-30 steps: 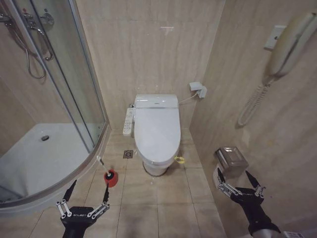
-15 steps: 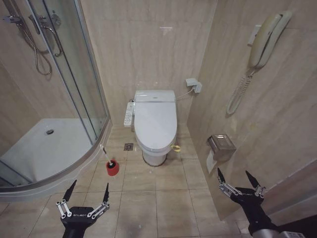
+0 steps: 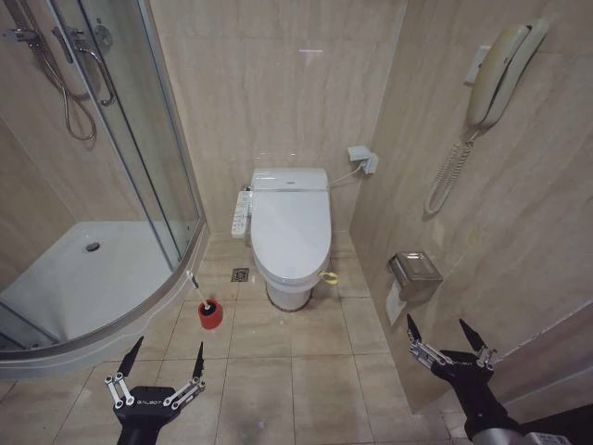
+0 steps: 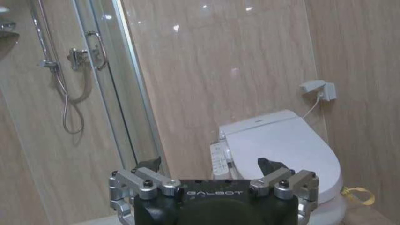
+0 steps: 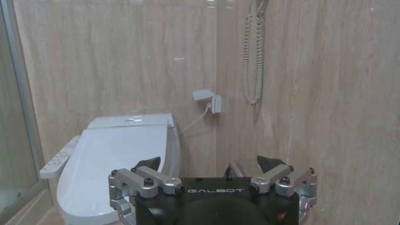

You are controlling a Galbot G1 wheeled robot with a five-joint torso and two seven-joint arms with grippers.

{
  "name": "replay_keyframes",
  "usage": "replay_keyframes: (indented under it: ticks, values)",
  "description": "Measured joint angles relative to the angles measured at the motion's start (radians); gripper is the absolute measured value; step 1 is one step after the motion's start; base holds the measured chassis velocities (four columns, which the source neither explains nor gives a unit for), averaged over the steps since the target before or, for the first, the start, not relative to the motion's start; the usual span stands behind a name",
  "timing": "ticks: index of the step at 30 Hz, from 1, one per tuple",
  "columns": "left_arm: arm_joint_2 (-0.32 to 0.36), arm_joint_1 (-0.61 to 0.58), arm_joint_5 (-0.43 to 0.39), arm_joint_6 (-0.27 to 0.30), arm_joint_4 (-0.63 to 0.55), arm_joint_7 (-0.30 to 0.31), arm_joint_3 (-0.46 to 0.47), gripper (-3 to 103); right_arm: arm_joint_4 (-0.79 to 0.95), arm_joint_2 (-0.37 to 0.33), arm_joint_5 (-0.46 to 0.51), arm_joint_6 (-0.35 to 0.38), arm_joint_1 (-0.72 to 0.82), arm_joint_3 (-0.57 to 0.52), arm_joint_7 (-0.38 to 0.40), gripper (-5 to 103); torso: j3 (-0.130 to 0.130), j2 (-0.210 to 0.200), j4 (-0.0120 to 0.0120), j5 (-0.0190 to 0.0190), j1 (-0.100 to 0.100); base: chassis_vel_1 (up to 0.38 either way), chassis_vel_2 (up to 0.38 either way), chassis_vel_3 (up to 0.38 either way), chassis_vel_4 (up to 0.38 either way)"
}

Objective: Open the toilet lid, clean the toilet bowl with a toilet brush, close the toilet lid, and flush.

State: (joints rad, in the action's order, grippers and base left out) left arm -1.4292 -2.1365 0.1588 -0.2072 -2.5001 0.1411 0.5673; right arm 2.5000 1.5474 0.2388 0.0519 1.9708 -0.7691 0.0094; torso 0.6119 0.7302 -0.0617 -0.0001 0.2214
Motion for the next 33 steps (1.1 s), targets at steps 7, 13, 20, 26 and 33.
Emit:
replay_keyframes:
  ticks: [7, 13, 20, 26, 33]
  values:
    - [0.000, 0.000, 0.000, 0.000, 0.000, 0.000, 0.000, 100, 0.000, 0.000, 0.000, 0.000, 0.000, 0.000, 0.000, 100, 0.000, 0.000, 0.0000, 0.0001, 0.000, 0.000, 0.000, 0.000, 0.000]
    - [0.000, 0.000, 0.000, 0.000, 0.000, 0.000, 0.000, 100, 0.000, 0.000, 0.000, 0.000, 0.000, 0.000, 0.000, 100, 0.000, 0.000, 0.0000, 0.0000, 0.000, 0.000, 0.000, 0.000, 0.000]
    - [0.000, 0.000, 0.000, 0.000, 0.000, 0.000, 0.000, 100, 0.000, 0.000, 0.000, 0.000, 0.000, 0.000, 0.000, 100, 0.000, 0.000, 0.0001, 0.0000, 0.000, 0.000, 0.000, 0.000, 0.000]
    - [0.000, 0.000, 0.000, 0.000, 0.000, 0.000, 0.000, 100, 0.000, 0.000, 0.000, 0.000, 0.000, 0.000, 0.000, 100, 0.000, 0.000, 0.0001, 0.0000, 0.000, 0.000, 0.000, 0.000, 0.000]
    - [0.000, 0.000, 0.000, 0.000, 0.000, 0.000, 0.000, 100, 0.000, 0.000, 0.000, 0.000, 0.000, 0.000, 0.000, 100, 0.000, 0.000, 0.0000, 0.0000, 0.000, 0.000, 0.000, 0.000, 0.000]
